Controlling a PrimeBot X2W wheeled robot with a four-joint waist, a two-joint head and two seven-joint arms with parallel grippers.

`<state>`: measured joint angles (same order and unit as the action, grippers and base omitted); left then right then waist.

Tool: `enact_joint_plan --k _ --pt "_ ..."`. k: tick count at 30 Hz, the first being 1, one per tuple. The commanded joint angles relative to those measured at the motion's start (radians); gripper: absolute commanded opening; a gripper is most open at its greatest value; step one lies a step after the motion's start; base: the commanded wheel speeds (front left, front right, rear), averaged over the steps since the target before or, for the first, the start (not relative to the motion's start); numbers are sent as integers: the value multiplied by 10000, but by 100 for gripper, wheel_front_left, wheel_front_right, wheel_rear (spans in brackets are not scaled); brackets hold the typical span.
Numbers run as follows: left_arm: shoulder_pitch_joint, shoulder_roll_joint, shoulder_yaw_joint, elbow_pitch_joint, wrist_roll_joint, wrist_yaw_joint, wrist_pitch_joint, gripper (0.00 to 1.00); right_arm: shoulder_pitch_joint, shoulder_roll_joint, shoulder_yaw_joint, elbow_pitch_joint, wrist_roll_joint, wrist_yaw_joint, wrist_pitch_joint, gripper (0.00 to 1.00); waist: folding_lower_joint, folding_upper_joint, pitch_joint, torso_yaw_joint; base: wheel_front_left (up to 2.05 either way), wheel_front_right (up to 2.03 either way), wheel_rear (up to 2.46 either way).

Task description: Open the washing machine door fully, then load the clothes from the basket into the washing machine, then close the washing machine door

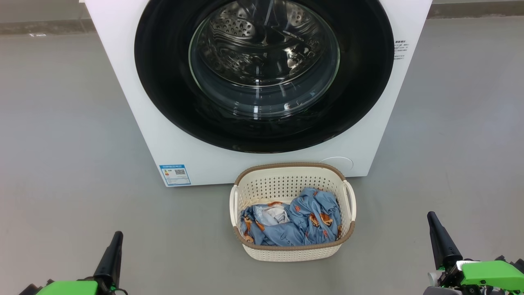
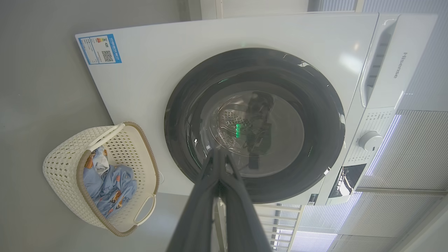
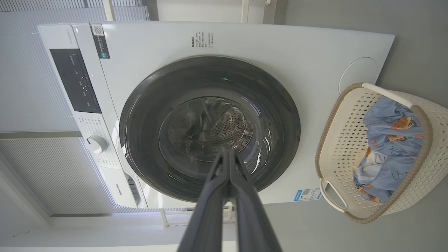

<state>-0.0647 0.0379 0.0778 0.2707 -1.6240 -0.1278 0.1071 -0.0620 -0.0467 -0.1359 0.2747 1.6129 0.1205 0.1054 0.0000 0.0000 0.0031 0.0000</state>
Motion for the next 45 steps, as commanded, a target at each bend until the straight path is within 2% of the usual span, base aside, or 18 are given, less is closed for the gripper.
enact_joint_plan --k 1,38,39,45 --pt "-432 136 353 -257 149 -29 55 0 -460 -38 213 -299 -50 102 84 0 0 0 0 0 0 0 0" --pt "-433 131 362 -257 156 -29 62 0 -460 -37 211 -299 -51 102 86 0 0 0 0 0 0 0 0" --pt "10 -8 -2 34 5 2 -3 100 12 4 2 34 1 0 -6 100 0 0 0 0 0 0 0" --pt "136 -110 -35 269 -72 3 -78 100 119 59 40 287 93 1 -80 100 4 0 1 3 0 0 0"
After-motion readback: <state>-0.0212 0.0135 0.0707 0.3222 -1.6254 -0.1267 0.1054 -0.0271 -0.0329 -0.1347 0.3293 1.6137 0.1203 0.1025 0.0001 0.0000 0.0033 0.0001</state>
